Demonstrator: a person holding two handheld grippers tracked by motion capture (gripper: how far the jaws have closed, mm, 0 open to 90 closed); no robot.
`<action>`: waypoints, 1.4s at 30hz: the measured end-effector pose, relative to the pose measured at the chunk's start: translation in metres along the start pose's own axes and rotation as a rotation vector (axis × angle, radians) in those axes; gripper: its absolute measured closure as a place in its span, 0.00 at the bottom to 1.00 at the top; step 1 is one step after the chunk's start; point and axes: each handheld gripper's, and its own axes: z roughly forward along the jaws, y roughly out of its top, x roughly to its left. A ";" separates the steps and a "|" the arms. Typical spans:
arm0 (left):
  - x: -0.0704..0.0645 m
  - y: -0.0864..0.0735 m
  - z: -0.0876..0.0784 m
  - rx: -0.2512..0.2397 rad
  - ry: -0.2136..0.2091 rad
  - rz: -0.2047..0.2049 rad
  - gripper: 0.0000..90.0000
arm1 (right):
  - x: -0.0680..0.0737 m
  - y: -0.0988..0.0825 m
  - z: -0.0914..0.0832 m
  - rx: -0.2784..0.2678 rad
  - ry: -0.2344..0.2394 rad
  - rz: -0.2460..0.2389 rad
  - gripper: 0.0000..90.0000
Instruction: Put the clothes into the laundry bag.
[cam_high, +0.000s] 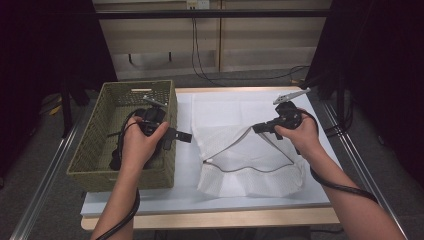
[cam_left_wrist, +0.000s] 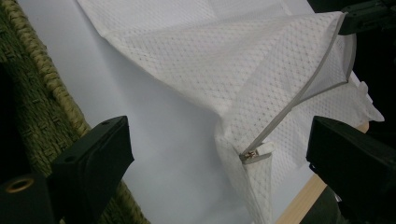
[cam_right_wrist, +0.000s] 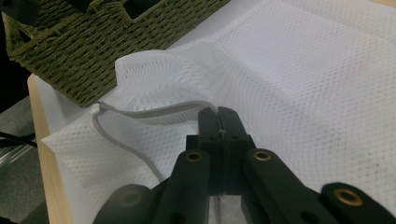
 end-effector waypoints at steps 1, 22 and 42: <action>0.001 0.001 -0.002 0.003 0.001 -0.012 0.07 | 0.000 0.000 0.000 0.003 0.000 -0.004 1.00; 0.011 0.013 -0.026 0.004 0.060 -0.019 0.07 | -0.003 -0.004 0.005 0.012 0.000 0.003 1.00; 0.049 0.003 -0.029 0.002 0.124 -0.070 0.06 | -0.003 -0.005 0.007 0.028 0.000 0.005 1.00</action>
